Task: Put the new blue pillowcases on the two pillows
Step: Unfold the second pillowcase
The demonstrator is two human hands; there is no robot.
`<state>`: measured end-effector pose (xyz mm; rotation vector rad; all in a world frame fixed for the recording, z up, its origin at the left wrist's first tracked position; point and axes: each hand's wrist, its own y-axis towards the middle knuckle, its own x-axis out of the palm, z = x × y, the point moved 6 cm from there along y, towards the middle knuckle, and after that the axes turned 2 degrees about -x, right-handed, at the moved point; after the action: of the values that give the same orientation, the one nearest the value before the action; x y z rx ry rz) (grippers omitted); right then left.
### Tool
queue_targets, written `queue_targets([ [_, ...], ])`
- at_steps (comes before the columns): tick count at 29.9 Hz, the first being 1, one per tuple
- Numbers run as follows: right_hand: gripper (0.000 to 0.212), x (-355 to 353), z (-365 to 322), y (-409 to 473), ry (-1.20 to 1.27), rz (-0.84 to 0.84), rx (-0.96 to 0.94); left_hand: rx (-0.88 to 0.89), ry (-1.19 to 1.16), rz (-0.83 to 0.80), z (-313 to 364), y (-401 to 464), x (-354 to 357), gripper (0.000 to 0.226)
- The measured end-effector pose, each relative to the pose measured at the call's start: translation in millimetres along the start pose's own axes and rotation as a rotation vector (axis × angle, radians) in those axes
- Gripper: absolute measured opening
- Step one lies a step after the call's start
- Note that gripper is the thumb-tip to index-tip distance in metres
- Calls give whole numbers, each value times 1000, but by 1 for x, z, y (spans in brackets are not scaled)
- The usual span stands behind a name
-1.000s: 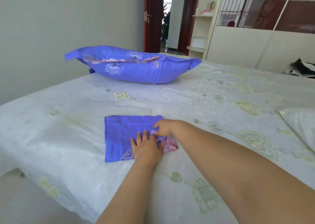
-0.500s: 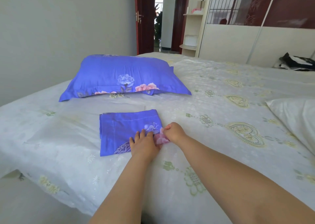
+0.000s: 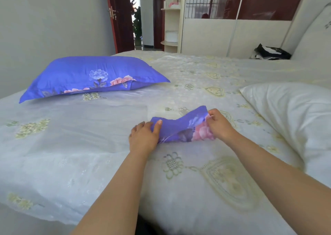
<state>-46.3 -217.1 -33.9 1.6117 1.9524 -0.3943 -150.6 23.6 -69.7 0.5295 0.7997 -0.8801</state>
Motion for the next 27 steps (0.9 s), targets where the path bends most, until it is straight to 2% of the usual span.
queue_targets([
  [3,8,-35,40,-29,-183,-117,104,-42,25,-220,12,-7,29,64],
  [5,12,-44,72,-51,-245,-154,236,-4,97,-327,24,-16,46,55],
  [7,31,-44,92,-69,-238,-158,294,11,104,-283,32,-20,49,46],
  [9,44,-44,94,-77,-317,-127,261,4,73,-184,37,-21,44,39],
  [11,46,-44,80,-80,-379,-120,184,24,98,-101,41,-24,37,31],
  [15,38,-46,53,-88,-328,-111,52,112,249,37,48,-31,33,16],
  [17,27,-44,48,-92,-269,-134,43,168,317,69,55,-35,34,20],
  [19,13,-42,44,-96,-125,-125,63,224,267,53,65,-38,36,24],
  [21,17,-40,44,-97,145,-94,144,313,163,-16,79,-46,40,28],
  [23,30,-32,44,-101,399,-146,255,395,39,-106,93,-60,44,30],
  [25,37,-21,42,-107,498,-232,325,437,-78,-182,105,-75,46,30],
  [27,34,-11,41,-110,555,-255,361,494,-85,-237,116,-89,51,30],
])
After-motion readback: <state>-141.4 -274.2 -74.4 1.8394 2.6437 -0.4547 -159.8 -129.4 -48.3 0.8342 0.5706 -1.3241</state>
